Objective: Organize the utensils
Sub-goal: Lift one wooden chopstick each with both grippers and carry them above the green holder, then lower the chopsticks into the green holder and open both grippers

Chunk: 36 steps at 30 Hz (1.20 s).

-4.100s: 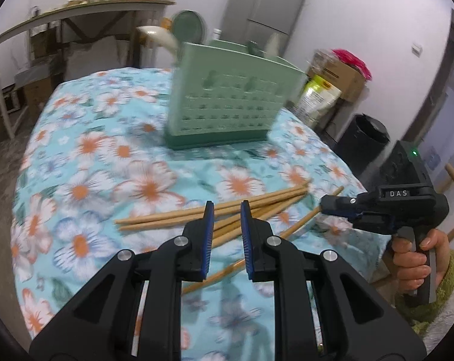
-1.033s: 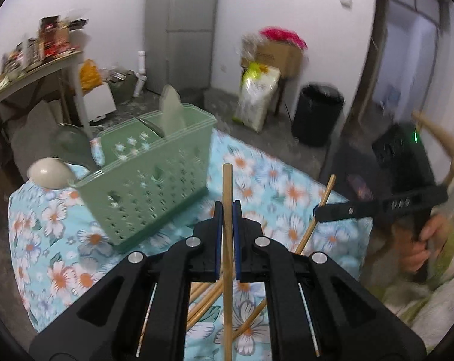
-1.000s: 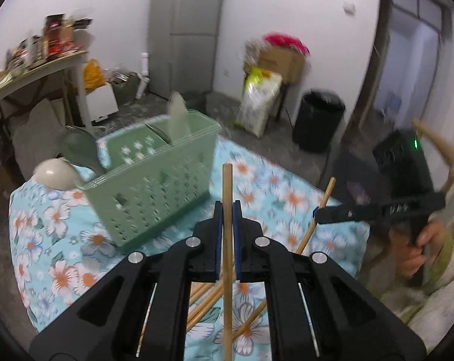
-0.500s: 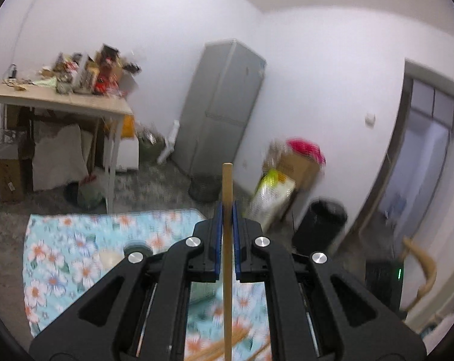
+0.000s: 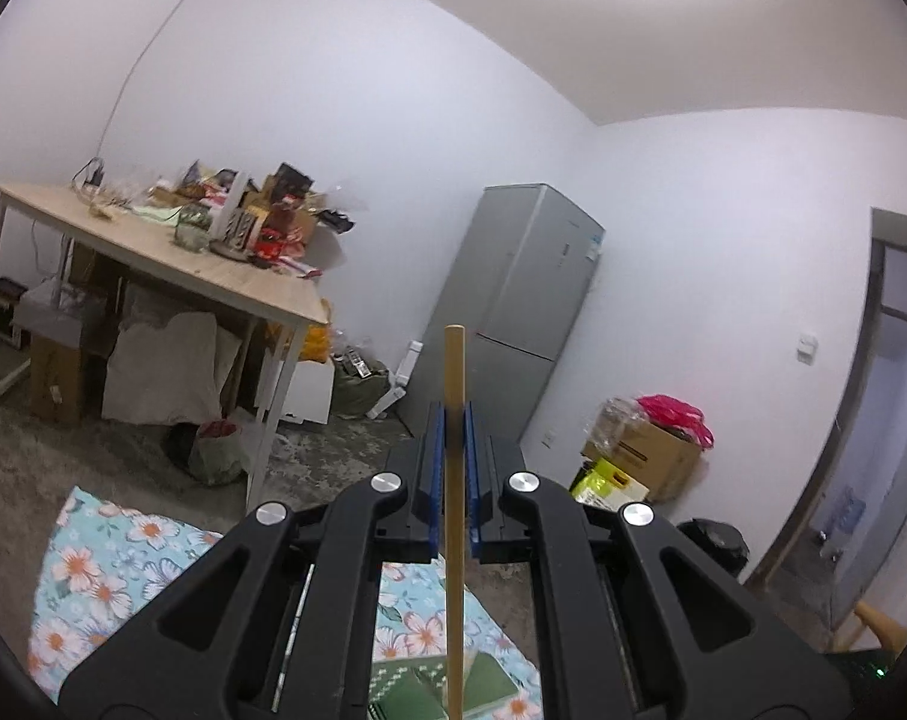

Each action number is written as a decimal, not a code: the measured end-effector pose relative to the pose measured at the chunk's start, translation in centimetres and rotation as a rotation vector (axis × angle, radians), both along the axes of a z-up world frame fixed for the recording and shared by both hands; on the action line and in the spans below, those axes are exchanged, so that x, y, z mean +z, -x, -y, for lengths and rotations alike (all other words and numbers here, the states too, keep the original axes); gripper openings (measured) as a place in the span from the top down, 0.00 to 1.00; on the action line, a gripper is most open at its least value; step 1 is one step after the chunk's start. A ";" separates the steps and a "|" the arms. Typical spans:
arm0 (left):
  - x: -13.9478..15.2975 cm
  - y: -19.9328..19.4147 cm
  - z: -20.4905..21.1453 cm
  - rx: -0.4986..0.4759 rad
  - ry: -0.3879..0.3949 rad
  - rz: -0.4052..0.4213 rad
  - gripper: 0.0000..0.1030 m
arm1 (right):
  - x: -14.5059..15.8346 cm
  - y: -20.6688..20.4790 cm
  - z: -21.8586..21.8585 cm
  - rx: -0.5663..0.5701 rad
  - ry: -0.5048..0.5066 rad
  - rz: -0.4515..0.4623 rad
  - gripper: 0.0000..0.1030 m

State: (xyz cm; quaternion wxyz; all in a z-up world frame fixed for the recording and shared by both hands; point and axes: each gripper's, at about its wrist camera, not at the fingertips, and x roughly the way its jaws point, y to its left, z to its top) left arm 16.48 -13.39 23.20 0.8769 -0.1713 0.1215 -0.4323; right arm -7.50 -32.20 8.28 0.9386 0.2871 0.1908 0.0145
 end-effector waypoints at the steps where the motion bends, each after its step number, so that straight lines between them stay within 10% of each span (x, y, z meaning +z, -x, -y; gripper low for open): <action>1: -0.3 -0.3 0.5 0.017 -0.003 0.001 0.95 | -0.2 0.0 0.1 0.002 -0.006 0.000 0.94; 8: -4.1 -2.3 3.7 0.098 -0.105 -0.017 0.94 | -1.4 -0.3 0.4 0.034 -0.044 -0.019 0.94; 19: -5.6 -0.6 0.8 0.140 -0.194 -0.030 0.47 | 0.1 -1.5 0.9 0.032 -0.014 0.003 0.94; 36: -15.7 5.9 -10.4 0.094 -0.386 -0.192 0.26 | 10.6 -10.0 -1.2 0.015 0.345 0.183 0.94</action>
